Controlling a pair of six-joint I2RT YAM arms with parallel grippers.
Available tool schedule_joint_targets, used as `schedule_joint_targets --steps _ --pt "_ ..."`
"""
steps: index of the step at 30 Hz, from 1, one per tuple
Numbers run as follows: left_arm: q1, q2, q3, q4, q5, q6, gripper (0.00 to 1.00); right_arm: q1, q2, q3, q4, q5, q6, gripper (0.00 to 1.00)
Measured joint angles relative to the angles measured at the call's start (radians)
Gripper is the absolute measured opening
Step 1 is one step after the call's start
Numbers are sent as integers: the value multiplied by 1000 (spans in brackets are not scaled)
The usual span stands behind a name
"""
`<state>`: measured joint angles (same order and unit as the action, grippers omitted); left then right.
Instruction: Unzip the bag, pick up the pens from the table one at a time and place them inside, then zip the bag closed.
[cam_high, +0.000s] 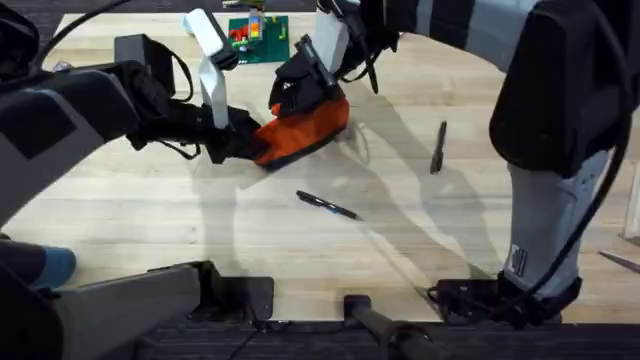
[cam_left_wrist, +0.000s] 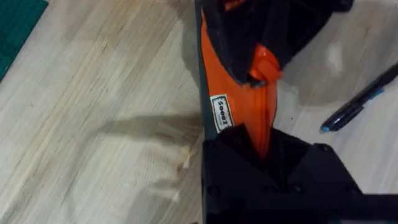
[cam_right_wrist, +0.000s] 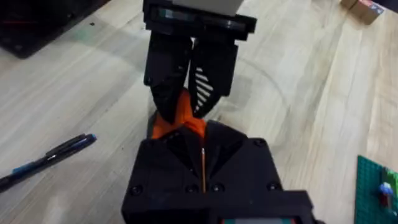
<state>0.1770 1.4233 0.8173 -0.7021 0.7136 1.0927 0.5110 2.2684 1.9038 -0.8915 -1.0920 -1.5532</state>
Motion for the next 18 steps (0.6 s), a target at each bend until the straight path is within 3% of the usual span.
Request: schedule_joint_targets --steps 15,18 --pt "0 0 0 -5 0 0 42 38 0 0 7 -5 1 33" --pt "0 0 0 -1 -2 0 42 38 0 1 -6 -30 5 255"
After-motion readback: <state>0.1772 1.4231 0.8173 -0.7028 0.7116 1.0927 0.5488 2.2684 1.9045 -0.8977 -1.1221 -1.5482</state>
